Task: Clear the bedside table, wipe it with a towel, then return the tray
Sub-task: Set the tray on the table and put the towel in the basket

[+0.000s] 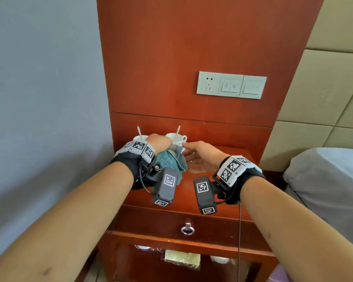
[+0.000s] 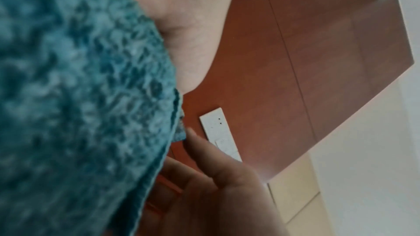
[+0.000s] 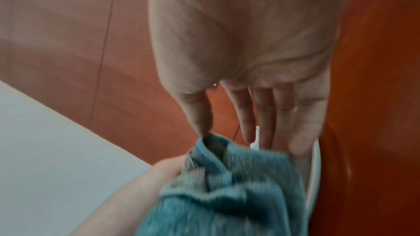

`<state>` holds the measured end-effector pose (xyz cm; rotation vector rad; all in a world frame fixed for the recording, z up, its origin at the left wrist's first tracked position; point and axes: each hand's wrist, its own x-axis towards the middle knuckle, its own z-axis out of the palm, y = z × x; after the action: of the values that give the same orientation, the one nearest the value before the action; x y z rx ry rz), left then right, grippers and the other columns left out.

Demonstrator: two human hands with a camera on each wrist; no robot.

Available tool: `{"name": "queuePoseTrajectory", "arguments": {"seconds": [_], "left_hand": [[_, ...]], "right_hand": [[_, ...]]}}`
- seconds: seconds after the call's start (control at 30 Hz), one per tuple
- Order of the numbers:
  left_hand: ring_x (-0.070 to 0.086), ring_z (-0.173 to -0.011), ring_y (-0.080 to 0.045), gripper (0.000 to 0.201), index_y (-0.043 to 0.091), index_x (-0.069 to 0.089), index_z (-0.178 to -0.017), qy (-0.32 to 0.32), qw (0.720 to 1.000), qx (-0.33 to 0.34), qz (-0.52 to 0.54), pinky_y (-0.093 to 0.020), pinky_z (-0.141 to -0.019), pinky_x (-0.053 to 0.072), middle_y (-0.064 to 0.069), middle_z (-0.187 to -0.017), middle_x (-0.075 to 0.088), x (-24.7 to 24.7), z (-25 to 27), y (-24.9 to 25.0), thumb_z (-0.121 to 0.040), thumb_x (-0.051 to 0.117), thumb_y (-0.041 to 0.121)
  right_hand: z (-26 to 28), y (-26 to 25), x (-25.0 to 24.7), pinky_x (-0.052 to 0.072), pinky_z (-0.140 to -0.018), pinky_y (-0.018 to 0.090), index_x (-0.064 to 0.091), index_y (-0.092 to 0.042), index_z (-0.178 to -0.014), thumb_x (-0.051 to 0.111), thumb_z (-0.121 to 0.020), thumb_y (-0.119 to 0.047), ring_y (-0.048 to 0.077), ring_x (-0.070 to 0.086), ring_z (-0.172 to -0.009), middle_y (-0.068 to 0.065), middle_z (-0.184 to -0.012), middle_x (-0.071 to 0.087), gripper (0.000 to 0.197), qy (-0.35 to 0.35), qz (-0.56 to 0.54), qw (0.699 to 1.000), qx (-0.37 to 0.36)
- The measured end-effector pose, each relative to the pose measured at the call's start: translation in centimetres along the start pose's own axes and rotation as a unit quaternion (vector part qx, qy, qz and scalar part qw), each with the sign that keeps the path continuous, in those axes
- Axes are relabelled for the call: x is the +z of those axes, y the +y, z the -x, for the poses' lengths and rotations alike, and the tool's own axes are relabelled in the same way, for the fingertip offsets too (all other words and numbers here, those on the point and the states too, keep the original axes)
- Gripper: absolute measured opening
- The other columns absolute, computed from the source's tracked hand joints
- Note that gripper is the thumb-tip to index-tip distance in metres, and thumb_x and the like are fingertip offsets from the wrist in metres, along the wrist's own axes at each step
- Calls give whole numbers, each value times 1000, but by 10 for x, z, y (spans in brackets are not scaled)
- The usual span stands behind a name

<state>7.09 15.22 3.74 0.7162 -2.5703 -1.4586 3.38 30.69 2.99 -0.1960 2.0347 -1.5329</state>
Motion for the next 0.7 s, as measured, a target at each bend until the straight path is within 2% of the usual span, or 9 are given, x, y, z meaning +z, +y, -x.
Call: {"name": "queuePoseTrajectory", "arguments": {"seconds": [0.07,0.1,0.17,0.23,0.3,0.37,0.43,0.53,0.7], "left_hand": [[51,-73,-16,17,13,64,-88,-4,1000,8,22,-30,-82,43,-2,-79,53,23,15,22,-95,51,20],[50,-73,-16,17,14,58,-83,-6,999,8,40,-29,-80,42,0,-73,48,36,27,32,-96,49,20],[54,-88,-20,15,8,54,-103,-29,999,19,42,-28,-76,44,-2,-76,49,64,39,47,-98,44,18],[60,-101,-28,32,2,51,-119,-45,997,29,57,-33,-80,49,-11,-97,59,96,46,58,-93,49,20],[63,-106,-34,29,2,52,-105,-71,993,30,87,-39,-91,52,-17,-112,63,129,57,68,-89,55,26],[65,-104,-34,33,3,54,-96,-119,987,32,104,-45,-97,52,-19,-112,67,163,70,79,-86,58,34],[64,-105,-33,55,1,59,-103,-156,981,40,106,-46,-99,50,-16,-112,67,194,78,89,-75,59,49],[63,-110,-33,106,4,59,-125,-208,972,41,103,-44,-100,49,-15,-122,65,249,71,97,-42,56,70],[62,-113,-32,117,9,54,-133,-296,950,18,95,-45,-99,49,-13,-127,63,320,97,104,-35,65,71]], "right_hand": [[21,8,-18,52,-86,39,61,-14,-97,59,-87,-52,24,61,-95,7,-97,64,39,-35,-13,999,-7],[31,12,-28,52,-88,40,62,-17,-99,61,-86,-54,24,61,-97,6,-101,64,40,-37,-23,999,-19],[49,24,-50,54,-78,35,65,-19,-103,65,-85,-49,20,62,-92,4,-99,65,35,-18,-42,998,-40],[62,39,-75,55,-70,32,67,-17,-106,68,-88,-33,18,64,-82,3,-92,68,24,33,-48,997,-53],[72,57,-103,55,-74,36,67,-16,-99,69,-88,-21,21,64,-80,6,-88,67,12,106,-37,991,-68],[84,73,-135,53,-68,33,64,-19,-87,67,-90,-16,20,60,-73,6,-80,63,5,167,-26,983,-74],[94,88,-167,52,-64,31,61,-20,-82,64,-91,-15,20,59,-73,6,-80,62,11,215,-29,973,-74],[106,112,-208,58,-78,40,63,-20,-89,64,-89,-19,27,65,-90,12,-97,67,1,277,-40,957,-75],[132,161,-255,60,-76,39,67,-16,-92,66,-88,-22,24,68,-84,9,-88,70,7,363,-44,929,-62]]}}
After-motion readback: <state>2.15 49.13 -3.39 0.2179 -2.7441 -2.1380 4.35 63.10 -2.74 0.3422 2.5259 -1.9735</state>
